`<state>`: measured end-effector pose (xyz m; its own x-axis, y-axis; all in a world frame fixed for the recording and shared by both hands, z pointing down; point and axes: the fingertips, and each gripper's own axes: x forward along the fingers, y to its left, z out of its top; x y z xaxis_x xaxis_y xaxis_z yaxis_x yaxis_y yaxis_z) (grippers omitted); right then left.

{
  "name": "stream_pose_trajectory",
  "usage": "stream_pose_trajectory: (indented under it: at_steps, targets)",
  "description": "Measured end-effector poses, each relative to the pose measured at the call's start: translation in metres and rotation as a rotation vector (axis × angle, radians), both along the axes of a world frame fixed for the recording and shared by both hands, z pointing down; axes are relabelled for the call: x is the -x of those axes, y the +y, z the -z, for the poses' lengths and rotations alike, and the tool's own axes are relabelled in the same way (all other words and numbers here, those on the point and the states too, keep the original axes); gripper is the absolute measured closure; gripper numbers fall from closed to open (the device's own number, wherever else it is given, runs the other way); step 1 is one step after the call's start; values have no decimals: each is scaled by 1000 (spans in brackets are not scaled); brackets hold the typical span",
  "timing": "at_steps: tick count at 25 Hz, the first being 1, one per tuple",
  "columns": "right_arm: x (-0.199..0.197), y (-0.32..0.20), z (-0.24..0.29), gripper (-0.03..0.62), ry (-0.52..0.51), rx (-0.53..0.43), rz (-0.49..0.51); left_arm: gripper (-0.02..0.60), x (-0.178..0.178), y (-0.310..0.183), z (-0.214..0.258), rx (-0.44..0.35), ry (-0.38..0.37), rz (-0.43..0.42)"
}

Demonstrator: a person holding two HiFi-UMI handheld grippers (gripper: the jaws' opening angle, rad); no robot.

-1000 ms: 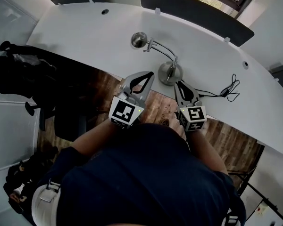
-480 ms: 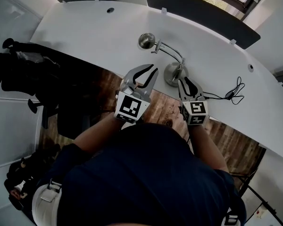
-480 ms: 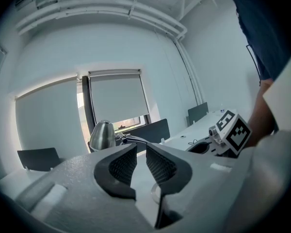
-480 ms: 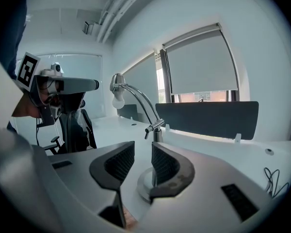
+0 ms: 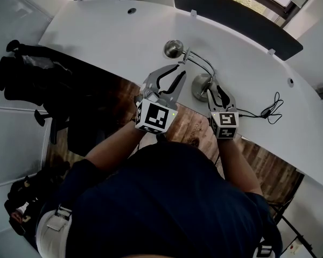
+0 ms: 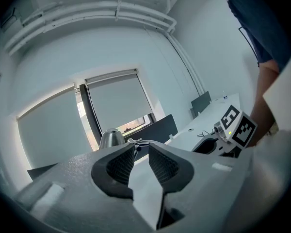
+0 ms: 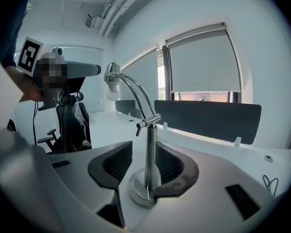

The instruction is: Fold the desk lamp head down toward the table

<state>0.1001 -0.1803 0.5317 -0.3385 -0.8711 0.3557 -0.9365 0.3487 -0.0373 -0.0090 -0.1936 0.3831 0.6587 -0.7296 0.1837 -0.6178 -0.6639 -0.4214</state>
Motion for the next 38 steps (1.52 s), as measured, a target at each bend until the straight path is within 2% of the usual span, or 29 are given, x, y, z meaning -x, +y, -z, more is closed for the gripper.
stream_pose_trajectory:
  at_steps: [4, 10, 15, 19, 25, 31, 33, 36, 38]
  targets:
    - [-2, -8, -7, 443, 18, 5, 0, 502, -4, -10, 2, -46, -47, 8]
    - [0, -24, -9, 436, 50, -10, 11, 495, -8, -20, -6, -73, -129, 18]
    - [-4, -35, -14, 436, 67, -17, -2, 497, -11, -26, -4, -94, -121, 19]
    - [-2, -40, -18, 438, 79, -32, -3, 497, -14, -26, -5, -119, -148, 20]
    - [2, -49, -17, 476, 90, -41, -17, 518, -12, -30, -6, -143, -176, 32]
    - [0, -49, -18, 476, 92, -38, -15, 522, -12, -32, -10, -125, -148, 31]
    - [-2, -49, -19, 477, 90, -37, -18, 523, -7, -36, -20, -81, -153, 51]
    - [-1, -47, -19, 476, 90, -40, -18, 523, 6, -39, -36, 4, -115, 74]
    - [-1, -47, -19, 476, 92, -41, -16, 523, 10, -40, -41, 21, -98, 72]
